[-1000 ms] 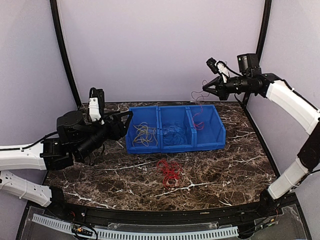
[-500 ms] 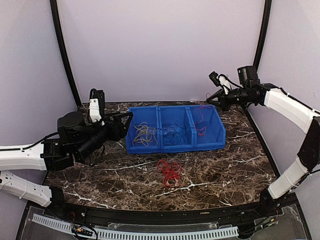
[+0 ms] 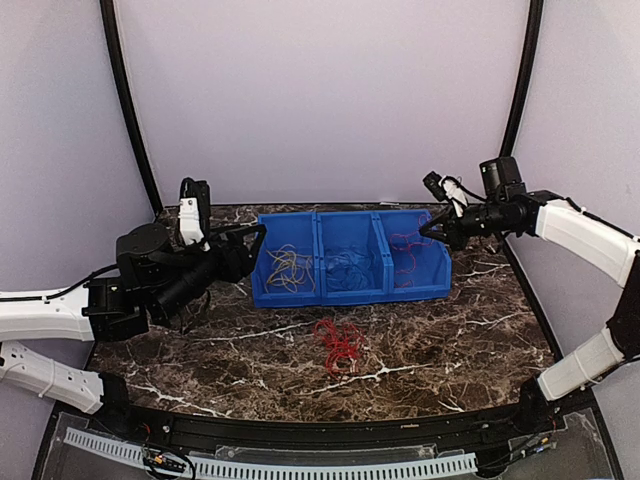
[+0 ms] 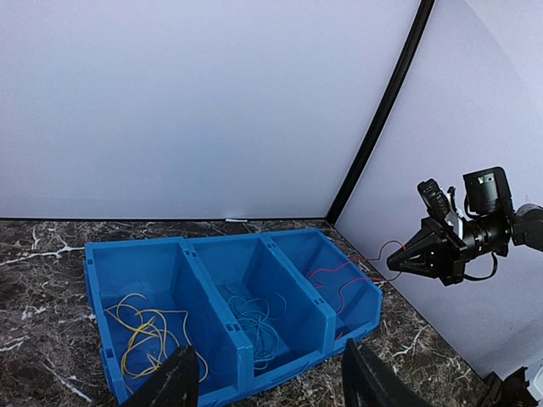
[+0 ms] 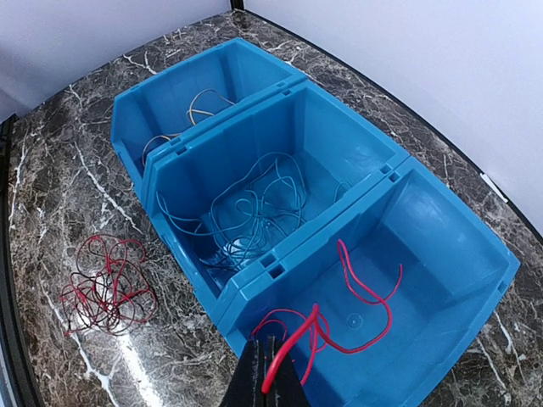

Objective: Untangle the cables

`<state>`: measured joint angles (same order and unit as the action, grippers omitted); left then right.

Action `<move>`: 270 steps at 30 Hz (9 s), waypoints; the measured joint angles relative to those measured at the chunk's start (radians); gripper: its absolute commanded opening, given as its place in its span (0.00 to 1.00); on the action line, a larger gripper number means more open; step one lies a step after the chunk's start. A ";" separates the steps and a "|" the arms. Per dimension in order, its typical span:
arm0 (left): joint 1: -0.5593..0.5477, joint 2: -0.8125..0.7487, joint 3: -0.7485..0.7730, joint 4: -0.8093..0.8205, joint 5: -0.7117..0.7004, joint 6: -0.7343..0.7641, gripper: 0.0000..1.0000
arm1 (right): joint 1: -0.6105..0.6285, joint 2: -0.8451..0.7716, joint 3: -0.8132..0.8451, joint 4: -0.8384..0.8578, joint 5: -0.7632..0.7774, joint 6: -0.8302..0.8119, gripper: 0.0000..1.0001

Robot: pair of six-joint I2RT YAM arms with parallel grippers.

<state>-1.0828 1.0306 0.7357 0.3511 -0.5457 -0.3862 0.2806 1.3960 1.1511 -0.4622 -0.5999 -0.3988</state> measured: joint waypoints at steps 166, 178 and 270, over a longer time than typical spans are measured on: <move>-0.146 0.895 0.133 0.852 0.317 0.228 0.30 | 0.335 0.049 0.183 0.048 -0.439 0.205 0.00; -0.123 1.027 0.151 0.940 0.435 0.233 0.00 | 0.319 0.048 0.392 -0.033 -0.468 0.220 0.00; -0.103 0.896 -0.068 0.634 0.389 0.297 0.00 | -0.079 -0.399 -0.257 -0.399 -0.093 -0.597 0.72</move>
<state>-1.1862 1.9266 0.6674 0.9852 -0.1570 -0.0895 0.2016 0.9970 0.8944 -0.8616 -0.6926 -0.9958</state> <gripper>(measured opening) 0.007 0.722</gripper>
